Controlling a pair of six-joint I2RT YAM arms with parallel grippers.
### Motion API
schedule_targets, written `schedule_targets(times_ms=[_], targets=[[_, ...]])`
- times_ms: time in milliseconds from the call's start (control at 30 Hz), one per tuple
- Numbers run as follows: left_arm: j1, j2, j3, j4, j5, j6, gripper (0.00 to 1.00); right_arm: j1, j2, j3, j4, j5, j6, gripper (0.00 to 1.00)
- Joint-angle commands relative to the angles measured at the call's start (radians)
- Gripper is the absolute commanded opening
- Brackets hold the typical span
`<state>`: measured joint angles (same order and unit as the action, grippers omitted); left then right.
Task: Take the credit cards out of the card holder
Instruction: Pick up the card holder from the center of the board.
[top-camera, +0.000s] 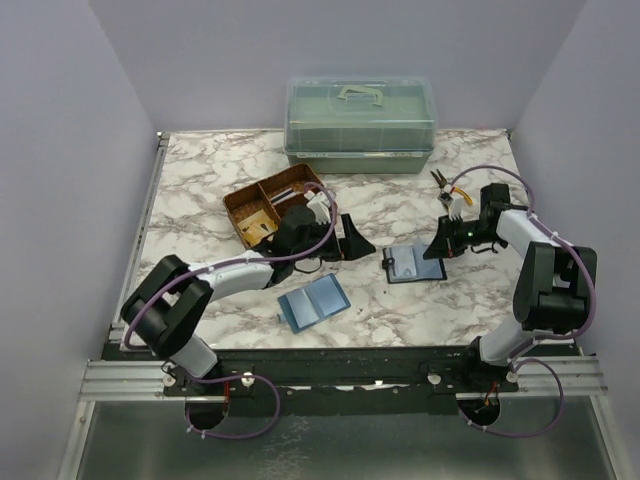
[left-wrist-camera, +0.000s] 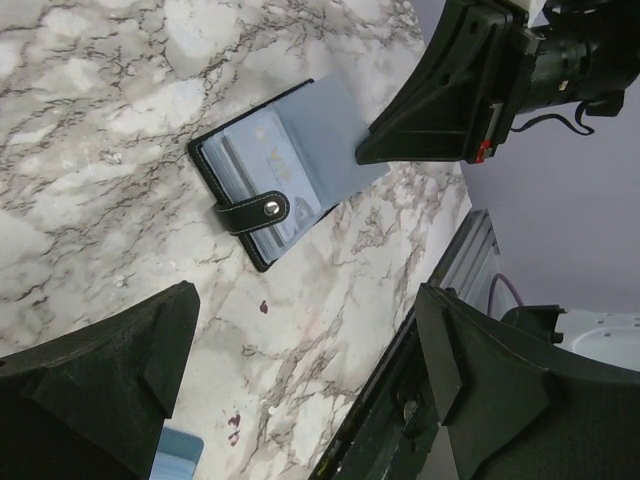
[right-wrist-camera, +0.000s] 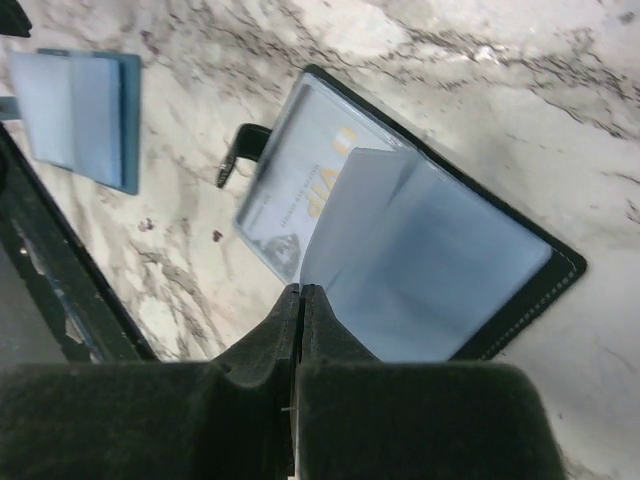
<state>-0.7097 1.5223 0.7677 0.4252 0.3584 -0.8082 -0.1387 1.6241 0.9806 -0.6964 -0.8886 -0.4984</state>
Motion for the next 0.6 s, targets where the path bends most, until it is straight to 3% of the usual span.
schedule_targets(times_ms=[0,233,567], targets=[[-0.055,0.09,0.058,0.093,-0.058,-0.036,0.97,-0.006,-0.038,-0.012,0.024,0.162,0.005,0.0],[-0.106,0.194,0.107,0.15,-0.109,-0.078,0.96,-0.006,-0.039,-0.039,0.112,0.282,0.097,0.02],[-0.144,0.238,0.126,0.194,-0.167,-0.097,0.95,-0.006,-0.015,-0.047,0.128,0.329,0.113,0.12]])
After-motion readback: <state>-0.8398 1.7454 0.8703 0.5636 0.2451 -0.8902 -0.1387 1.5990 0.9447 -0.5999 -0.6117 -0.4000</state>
